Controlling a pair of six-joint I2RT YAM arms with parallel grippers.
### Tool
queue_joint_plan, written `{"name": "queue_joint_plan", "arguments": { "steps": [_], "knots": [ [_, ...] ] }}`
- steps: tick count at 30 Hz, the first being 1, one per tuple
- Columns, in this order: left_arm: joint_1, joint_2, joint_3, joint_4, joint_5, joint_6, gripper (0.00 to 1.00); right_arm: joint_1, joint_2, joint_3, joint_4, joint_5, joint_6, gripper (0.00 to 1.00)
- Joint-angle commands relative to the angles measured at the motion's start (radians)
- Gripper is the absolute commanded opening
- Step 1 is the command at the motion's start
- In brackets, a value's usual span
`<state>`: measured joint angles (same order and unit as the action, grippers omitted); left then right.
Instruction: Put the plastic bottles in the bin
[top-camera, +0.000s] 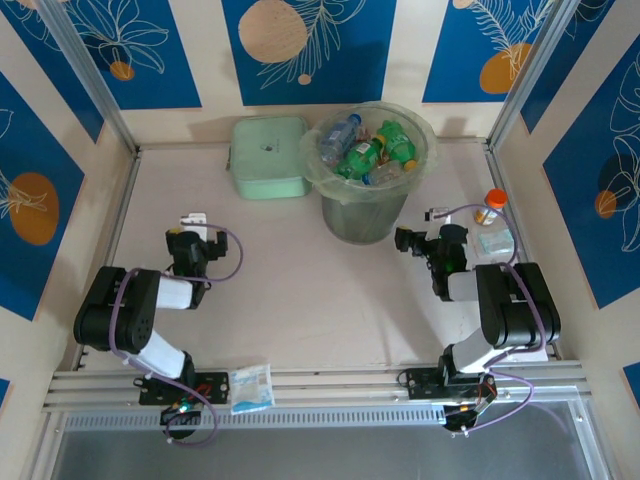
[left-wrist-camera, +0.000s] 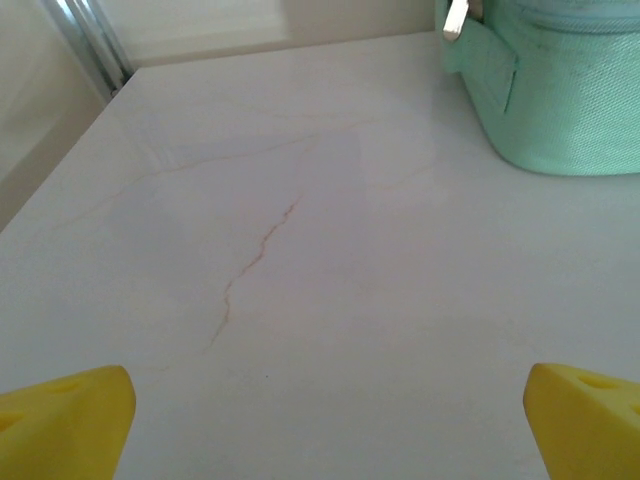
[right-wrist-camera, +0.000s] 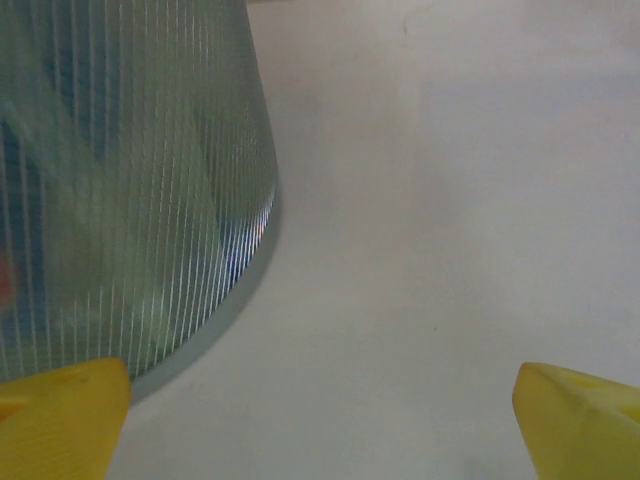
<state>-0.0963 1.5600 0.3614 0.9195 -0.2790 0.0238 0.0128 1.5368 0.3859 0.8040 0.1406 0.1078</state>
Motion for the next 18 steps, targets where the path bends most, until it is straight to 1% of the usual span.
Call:
{"name": "queue_joint_plan", "arguments": {
  "steps": [1, 3, 4, 5, 18],
  "knots": [
    [0.01, 0.009, -0.012, 0.078, 0.047, -0.014, 0.99, -0.016, -0.008, 0.028, 0.022, -0.055, 0.001, 0.99],
    [0.009, 0.008, -0.015, 0.083, 0.049, -0.014, 0.99, -0.015, -0.016, 0.031, -0.004, -0.052, -0.002, 0.99],
    [0.009, 0.006, -0.014, 0.078, 0.051, -0.014, 0.99, -0.014, -0.013, 0.027, 0.016, -0.051, -0.003, 0.99],
    [0.009, 0.006, -0.013, 0.076, 0.052, -0.014, 0.99, -0.012, -0.018, 0.03, -0.004, -0.047, -0.006, 0.99],
    [0.008, 0.007, -0.003, 0.058, 0.075, -0.003, 0.99, -0.012, -0.015, 0.032, 0.0, -0.049, -0.005, 0.99]
  ]
}}
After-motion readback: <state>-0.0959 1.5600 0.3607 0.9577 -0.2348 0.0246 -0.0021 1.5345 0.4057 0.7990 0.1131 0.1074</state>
